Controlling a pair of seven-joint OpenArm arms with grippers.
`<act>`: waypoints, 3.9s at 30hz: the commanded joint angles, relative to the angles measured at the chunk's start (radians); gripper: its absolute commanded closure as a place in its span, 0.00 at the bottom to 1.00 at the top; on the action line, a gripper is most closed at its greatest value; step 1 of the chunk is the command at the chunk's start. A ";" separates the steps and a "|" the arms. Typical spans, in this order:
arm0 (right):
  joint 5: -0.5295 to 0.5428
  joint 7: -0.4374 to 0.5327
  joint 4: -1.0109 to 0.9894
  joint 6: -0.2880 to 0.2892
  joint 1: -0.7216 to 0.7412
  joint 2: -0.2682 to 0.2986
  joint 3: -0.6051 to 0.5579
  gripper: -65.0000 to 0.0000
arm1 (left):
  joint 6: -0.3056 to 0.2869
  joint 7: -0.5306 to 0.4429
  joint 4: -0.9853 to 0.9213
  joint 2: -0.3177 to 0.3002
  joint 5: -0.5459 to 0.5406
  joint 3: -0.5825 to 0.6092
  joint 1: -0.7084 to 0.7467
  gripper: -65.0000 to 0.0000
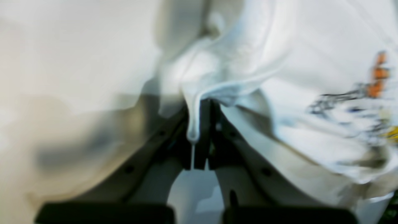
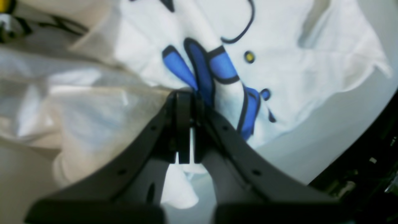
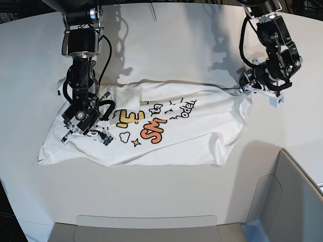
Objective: Layout the t-shirt on the table in an organized manner, then fold the t-shirt properly
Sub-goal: 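Pull the t-shirt hem with the right gripper away from the left gripper, then stretch the t-shirt taut between both grippers and lay it flat, then release and move the right gripper along the t-shirt edge to the hem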
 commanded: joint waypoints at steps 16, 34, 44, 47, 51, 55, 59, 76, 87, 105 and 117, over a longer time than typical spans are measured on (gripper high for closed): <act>-0.006 0.002 0.439 0.012 0.014 -0.095 -0.004 1.00 | -0.003 -0.006 0.269 -0.085 -0.016 0.039 0.026 1.00; -0.012 0.002 0.442 0.012 -0.325 -0.088 0.007 1.00 | -0.003 -0.007 0.266 -0.088 -0.016 0.039 0.035 1.00; -0.009 0.002 0.442 0.012 -0.567 -0.088 0.067 1.00 | -0.003 -0.007 0.266 -0.088 -0.016 0.041 0.034 1.00; -0.009 0.002 0.442 0.012 -0.627 -0.062 0.066 1.00 | -0.003 -0.007 0.266 -0.088 -0.016 0.041 0.032 1.00; -0.012 0.002 0.440 0.012 -0.692 -0.004 0.099 1.00 | -0.003 -0.007 0.266 -0.085 -0.016 0.041 0.032 1.00; -0.012 0.002 0.440 0.012 -0.705 0.028 0.181 1.00 | -0.003 -0.007 0.265 -0.084 -0.016 0.041 0.032 1.00; -0.012 0.002 0.440 0.012 -0.658 0.030 0.345 1.00 | -0.003 -0.007 0.265 -0.084 -0.016 0.041 0.034 1.00; 0.003 0.002 0.439 0.012 -0.636 0.025 0.526 1.00 | -0.003 -0.007 0.274 -0.085 -0.020 0.028 0.127 1.00; 0.142 0.002 0.437 0.012 -0.632 0.022 0.489 1.00 | -0.003 -0.020 0.311 -0.082 -0.016 0.027 0.252 1.00; 0.362 0.002 0.436 0.012 -0.639 0.034 0.584 0.91 | -0.002 -0.038 0.280 -0.082 -0.014 0.034 0.229 1.00; 0.639 0.002 0.439 0.012 -0.590 0.073 0.626 0.83 | -0.002 -0.035 0.280 -0.075 -0.014 0.036 0.227 1.00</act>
